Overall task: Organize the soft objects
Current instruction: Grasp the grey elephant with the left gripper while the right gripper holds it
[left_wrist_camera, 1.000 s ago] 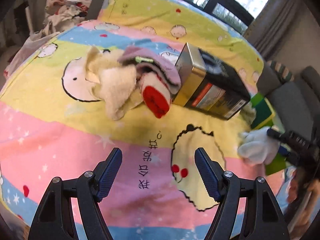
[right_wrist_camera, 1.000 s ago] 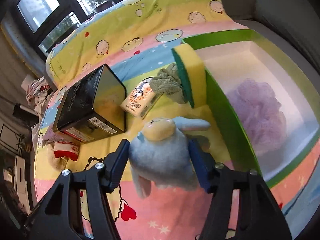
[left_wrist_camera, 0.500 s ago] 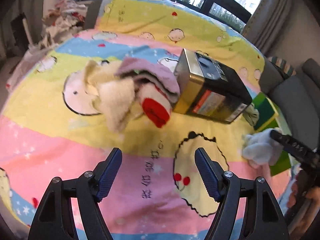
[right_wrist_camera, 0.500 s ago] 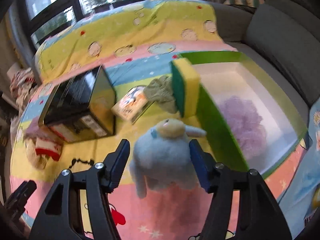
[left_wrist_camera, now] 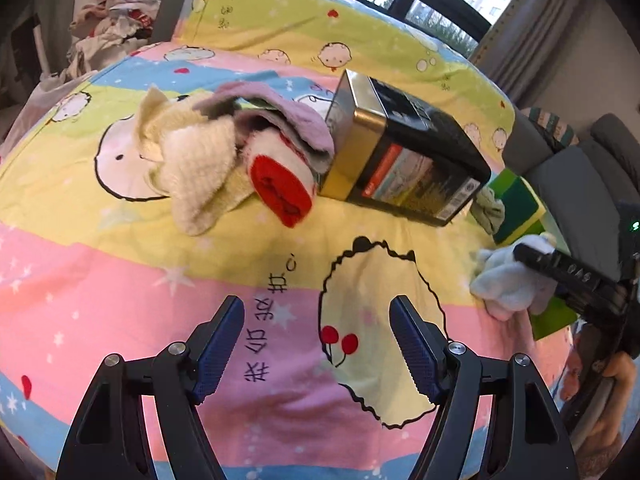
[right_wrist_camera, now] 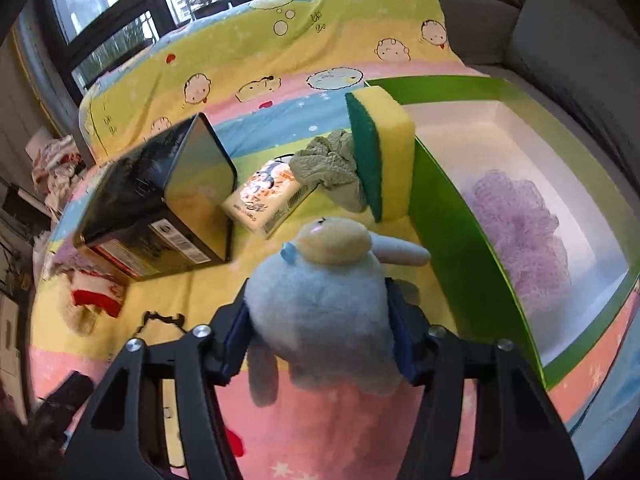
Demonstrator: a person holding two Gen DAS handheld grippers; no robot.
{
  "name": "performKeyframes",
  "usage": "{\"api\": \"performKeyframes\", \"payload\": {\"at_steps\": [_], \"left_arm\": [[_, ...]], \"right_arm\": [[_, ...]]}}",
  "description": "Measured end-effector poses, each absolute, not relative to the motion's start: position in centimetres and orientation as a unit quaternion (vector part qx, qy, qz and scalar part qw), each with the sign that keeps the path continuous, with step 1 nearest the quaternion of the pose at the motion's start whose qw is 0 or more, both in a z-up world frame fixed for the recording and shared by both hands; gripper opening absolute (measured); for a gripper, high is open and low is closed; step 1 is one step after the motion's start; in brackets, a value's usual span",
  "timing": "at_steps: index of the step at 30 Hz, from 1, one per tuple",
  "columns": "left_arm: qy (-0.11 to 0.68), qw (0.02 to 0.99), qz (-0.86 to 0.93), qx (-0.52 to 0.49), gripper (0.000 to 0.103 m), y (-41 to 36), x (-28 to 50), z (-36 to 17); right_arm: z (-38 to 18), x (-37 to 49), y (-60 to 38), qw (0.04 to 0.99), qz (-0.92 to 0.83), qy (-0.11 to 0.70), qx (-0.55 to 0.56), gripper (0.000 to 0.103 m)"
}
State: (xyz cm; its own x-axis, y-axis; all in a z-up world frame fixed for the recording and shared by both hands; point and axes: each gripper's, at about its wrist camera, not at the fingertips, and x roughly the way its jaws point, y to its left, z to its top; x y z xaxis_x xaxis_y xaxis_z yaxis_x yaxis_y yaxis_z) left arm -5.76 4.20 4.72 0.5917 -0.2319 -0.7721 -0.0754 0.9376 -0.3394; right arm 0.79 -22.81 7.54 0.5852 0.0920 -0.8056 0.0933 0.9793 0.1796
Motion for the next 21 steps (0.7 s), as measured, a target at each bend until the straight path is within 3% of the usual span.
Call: {"api": "performKeyframes", "payload": {"at_steps": [5, 9, 14, 18, 21], "left_arm": [[0.432, 0.877, -0.083, -0.196, 0.076, 4.2, -6.0, 5.3], [0.415, 0.879, -0.113, -0.207, 0.076, 4.1, -5.7, 5.9], [0.431, 0.874, -0.108, -0.197, 0.076, 4.0, -4.5, 4.9], [0.445, 0.865, -0.125, -0.197, 0.076, 3.0, -4.0, 4.6], [0.444, 0.868, -0.144, -0.171, 0.076, 1.1, -3.6, 4.9]], "right_arm": [[9.1, -1.3, -21.4, 0.862, 0.165, 0.422, 0.227, 0.058], [7.2, -0.5, -18.5, 0.818, 0.244, 0.441, 0.277, 0.059], [4.4, 1.2, -15.3, 0.788, 0.258, 0.502, 0.246, 0.064], [6.0, 1.6, -15.4, 0.809, 0.223, 0.511, 0.184, 0.079], [6.4, 2.5, -15.7, 0.804, 0.221, 0.522, 0.183, 0.079]]}}
